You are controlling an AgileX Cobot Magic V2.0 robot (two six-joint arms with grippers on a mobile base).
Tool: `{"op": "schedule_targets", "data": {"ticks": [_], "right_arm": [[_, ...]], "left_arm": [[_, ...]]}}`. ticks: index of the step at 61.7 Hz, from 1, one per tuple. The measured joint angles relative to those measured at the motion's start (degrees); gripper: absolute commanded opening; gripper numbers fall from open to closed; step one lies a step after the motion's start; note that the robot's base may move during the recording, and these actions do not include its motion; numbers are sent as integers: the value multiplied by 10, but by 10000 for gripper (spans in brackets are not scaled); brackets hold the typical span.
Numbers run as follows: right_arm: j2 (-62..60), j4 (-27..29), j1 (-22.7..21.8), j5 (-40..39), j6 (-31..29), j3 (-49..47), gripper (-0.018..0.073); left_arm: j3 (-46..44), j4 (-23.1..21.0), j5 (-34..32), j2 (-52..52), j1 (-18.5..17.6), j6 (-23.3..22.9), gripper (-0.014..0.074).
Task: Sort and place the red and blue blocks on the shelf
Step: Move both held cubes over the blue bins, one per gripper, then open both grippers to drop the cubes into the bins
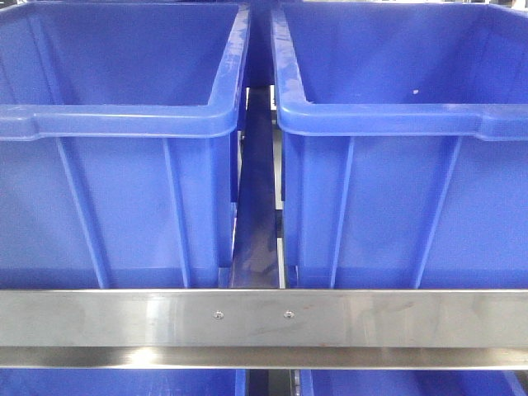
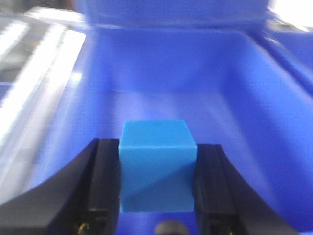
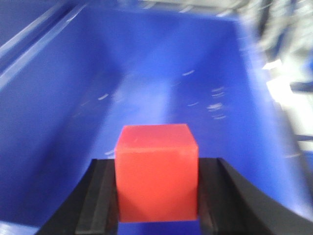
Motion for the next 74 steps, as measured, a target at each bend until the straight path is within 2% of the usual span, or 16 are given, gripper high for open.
{"op": "schedule_targets", "data": {"ticks": [9,25,30,38,45,56,63,69,74], "right_arm": [[63,0,6,-39,0,-5,355],[130,25,6,-152,0,-5,549],[145,52,6,-166,0,-6,586],[159,76,6,-170,0,-6,588],[160,79,6,-171,0,-6,588],[161,80,6,-173,0,-6,588],[161,80,6,-174,0,-6,586],[161,80,6,-174,0,-6,558],[159,80,6,-174,0,-6,496]], "left_arm": [[-2,16,-25,52,-40,0,123],[-6,22,-126,133,-55,0,153],[-16,22,-140,157,-55,0,242],[-33,22,-147,190,-55,0,447],[-49,22,-148,209,-55,0,529],[-61,22,-149,219,-55,0,528],[-64,22,-149,219,-55,0,498],[-65,22,-150,218,-55,0,427],[-66,22,-150,210,-55,0,354]]}}
